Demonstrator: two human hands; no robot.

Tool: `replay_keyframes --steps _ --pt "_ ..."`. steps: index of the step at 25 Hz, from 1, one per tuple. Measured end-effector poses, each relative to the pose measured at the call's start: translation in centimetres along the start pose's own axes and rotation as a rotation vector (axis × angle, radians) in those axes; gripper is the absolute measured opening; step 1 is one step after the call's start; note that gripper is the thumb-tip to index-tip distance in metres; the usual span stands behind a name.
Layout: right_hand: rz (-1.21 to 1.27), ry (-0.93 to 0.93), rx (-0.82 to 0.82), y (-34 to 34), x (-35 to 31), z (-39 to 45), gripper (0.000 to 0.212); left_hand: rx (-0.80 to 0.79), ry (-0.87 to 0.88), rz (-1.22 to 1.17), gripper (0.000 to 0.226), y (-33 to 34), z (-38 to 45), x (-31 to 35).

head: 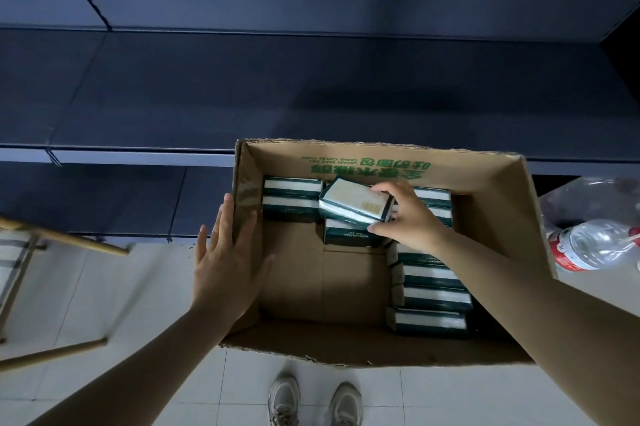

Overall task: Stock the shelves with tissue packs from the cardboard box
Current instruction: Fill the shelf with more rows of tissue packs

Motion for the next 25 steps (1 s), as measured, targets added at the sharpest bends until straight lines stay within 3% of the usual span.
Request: replay_keyframes --steps 8,14,21,25 --pt "0.459 0.082 -0.027 -5.7 -6.8 -5.6 0.028 0.024 0.001 -0.012 0.083 -5.4 3.4 2.0" --pt "0.469 -0.074 0.045 -15.7 -16.8 -11.5 0.022 0.264 0.163 0.026 0.1 -18.3 8.6 5.9" --pt "0.423 -0.342 0.211 -29.2 -31.6 -18.5 0.018 0.565 0.244 0.022 0.098 -37.2 15.1 8.6" --pt "0.447 -0.438 0.355 -35.5 -39.6 -20.0 0.029 0.711 0.257 0.053 0.095 -47.2 19.7 8.4"
Point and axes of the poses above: each hand's wrist, its own z-axis towards the middle knuckle, its own y-axis out of the palm, x = y × z, the point moved 4 cm from there along z, towards the middle knuckle
